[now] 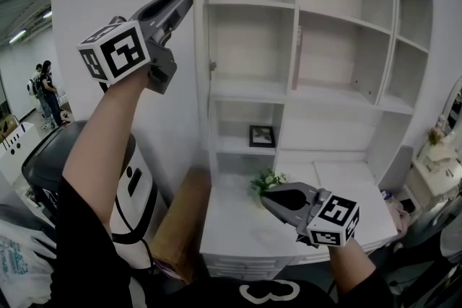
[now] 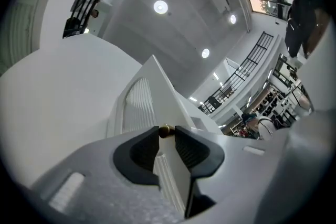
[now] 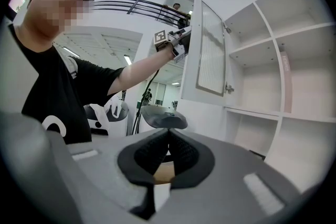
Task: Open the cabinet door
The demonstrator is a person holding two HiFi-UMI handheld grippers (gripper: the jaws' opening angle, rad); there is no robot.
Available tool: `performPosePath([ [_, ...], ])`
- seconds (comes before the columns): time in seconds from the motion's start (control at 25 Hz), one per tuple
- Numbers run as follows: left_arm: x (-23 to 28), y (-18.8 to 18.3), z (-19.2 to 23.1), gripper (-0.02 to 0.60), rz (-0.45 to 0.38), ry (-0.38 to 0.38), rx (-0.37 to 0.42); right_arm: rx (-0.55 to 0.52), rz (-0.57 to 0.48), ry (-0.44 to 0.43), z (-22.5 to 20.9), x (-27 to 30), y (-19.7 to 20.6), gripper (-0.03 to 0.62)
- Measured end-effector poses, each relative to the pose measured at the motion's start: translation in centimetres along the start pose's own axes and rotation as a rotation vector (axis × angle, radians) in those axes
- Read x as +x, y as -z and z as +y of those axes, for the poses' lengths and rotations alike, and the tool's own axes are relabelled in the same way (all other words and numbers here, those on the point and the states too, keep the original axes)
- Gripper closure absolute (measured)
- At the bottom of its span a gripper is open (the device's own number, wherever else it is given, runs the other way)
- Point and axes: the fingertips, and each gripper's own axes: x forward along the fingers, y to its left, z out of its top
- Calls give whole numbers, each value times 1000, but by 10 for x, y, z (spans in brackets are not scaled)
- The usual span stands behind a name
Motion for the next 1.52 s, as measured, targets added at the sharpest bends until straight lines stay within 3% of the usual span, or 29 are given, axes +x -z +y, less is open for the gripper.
performPosePath([
  [0.24,-27,-4,29,494,-39,-56,-78,31,-40,35,-6,-5,-5,600],
  [0.68,-42,1,35,538,3,-80,-75,69,-57,-1,10,9,5,600],
  [0.88,-62,3,24,538,28,-86,-66,89,-36,-9,11,7,7,600],
  [1.12,-109,6,-18,555,107,-114,-32,73,-33,-33,12,6,0,600],
  [1.32,-147,47,-83,572,227,-81,-114,127,-69,-13,4,-12,-2,600],
  [1.52,-170,131,-177,574,353,-34,-398,160,-73,2,6,-40,-2,600],
])
